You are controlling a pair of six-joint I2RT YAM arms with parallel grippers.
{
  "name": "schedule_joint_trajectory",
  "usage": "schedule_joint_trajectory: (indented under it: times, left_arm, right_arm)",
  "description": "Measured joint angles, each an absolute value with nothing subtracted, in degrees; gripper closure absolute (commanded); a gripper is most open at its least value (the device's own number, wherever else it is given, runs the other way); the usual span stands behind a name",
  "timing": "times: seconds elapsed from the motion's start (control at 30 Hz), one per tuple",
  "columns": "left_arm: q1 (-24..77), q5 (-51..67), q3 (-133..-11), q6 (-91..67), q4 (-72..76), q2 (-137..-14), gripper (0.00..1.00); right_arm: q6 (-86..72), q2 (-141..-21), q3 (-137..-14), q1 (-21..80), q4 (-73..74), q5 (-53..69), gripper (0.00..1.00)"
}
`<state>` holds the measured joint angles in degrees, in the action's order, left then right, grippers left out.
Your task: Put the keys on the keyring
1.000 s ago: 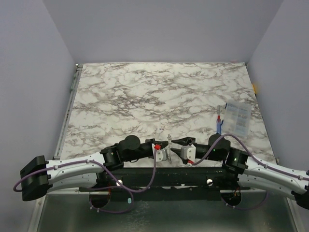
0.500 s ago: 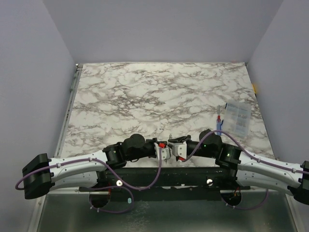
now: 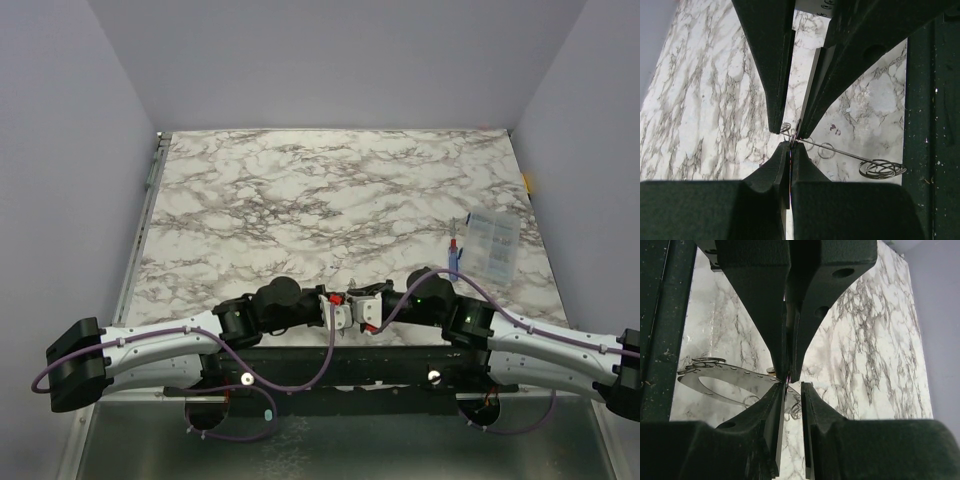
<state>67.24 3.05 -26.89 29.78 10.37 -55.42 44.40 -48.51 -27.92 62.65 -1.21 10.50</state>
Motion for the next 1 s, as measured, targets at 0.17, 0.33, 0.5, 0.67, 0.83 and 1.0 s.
schedule_joint_trajectory:
  times: [0.17, 0.33, 0.5, 0.67, 0.83, 1.0]
  left_arm:
    - [67.2, 3.2, -27.0, 29.3, 10.1, -55.3, 1.00]
    - [67.1, 3.2, -27.0, 29.3, 10.0, -55.1, 1.00]
    - [66.8, 3.7, -27.0, 29.3, 9.3, -54.6, 1.00]
    - [66.7, 3.7, -27.0, 28.5, 8.4, -53.6, 0.90]
    - [66.8, 5.0, -27.0, 28.3, 9.7, -51.2, 0.66]
    - [66.9, 6.9, -27.0, 28.3, 11.9, -47.5, 0.60]
  right_arm:
    - [44.4, -49.1, -27.9, 62.6, -1.7, 10.3, 0.85]
    - [44.3, -49.4, -27.9, 62.7, -1.9, 10.3, 0.90]
    - [44.2, -50.0, -27.9, 62.7, -2.5, 10.3, 0.99]
    - [44.5, -49.8, -27.9, 62.8, -2.9, 10.3, 0.99]
    - [44.6, -46.0, -27.4, 63.0, -3.7, 10.3, 0.99]
    - [45.1, -40.4, -24.6, 63.0, -7.7, 10.4, 0.99]
